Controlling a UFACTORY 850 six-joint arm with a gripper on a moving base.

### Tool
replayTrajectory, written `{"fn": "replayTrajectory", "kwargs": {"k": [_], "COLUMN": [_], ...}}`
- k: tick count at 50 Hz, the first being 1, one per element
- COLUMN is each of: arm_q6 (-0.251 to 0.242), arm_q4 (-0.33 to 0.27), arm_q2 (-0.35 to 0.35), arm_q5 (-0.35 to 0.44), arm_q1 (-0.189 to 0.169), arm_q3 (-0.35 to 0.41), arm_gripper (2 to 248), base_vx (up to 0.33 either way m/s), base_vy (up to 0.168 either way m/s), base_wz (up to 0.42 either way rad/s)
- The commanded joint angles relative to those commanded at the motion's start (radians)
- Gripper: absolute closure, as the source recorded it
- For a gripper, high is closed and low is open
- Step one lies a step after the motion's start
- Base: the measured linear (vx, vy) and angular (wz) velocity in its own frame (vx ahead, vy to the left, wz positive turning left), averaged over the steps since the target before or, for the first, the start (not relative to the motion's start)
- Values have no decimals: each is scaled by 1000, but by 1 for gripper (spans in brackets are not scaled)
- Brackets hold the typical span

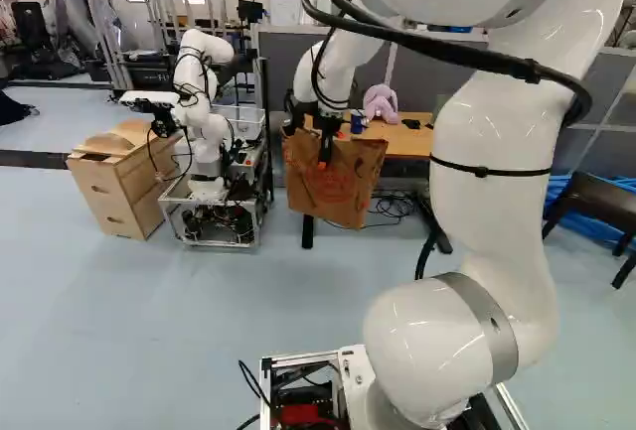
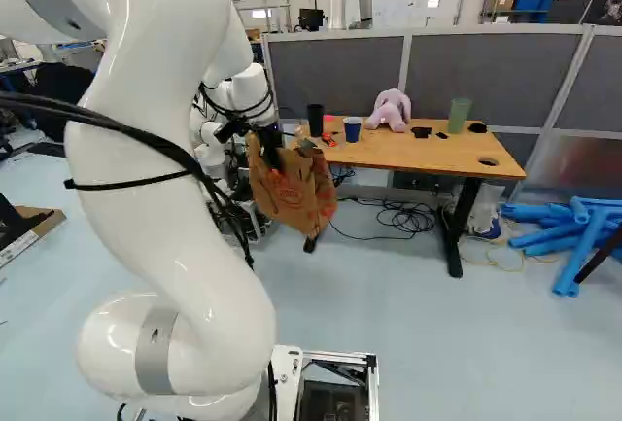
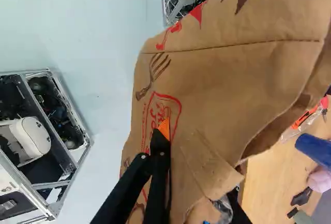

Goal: Pick up the bag on the ground and place it on the table

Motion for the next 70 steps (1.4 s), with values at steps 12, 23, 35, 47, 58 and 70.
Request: {"fn": "replayTrajectory", "kwargs": {"k": [12,23,35,47,58,70], "arm_q6": [0,0,0,0,0,0], "arm_q4": [0,0,0,0,0,0], "arm_q2": [13,38,68,99,124,137], "arm_q5": [-59,-113,-173,-233,-288,-348], "arm_q1": [-3,-4,-5,-5,-6,-9], "arm_q3": [-23,-27,-30,-32,-41,-65], "arm_gripper": [232,232,232,232,232,232], "base_vx": [0,0,0,0,0,0], "base_vy": [0,0,0,0,0,0], "base_wz": [0,0,0,0,0,0]}}
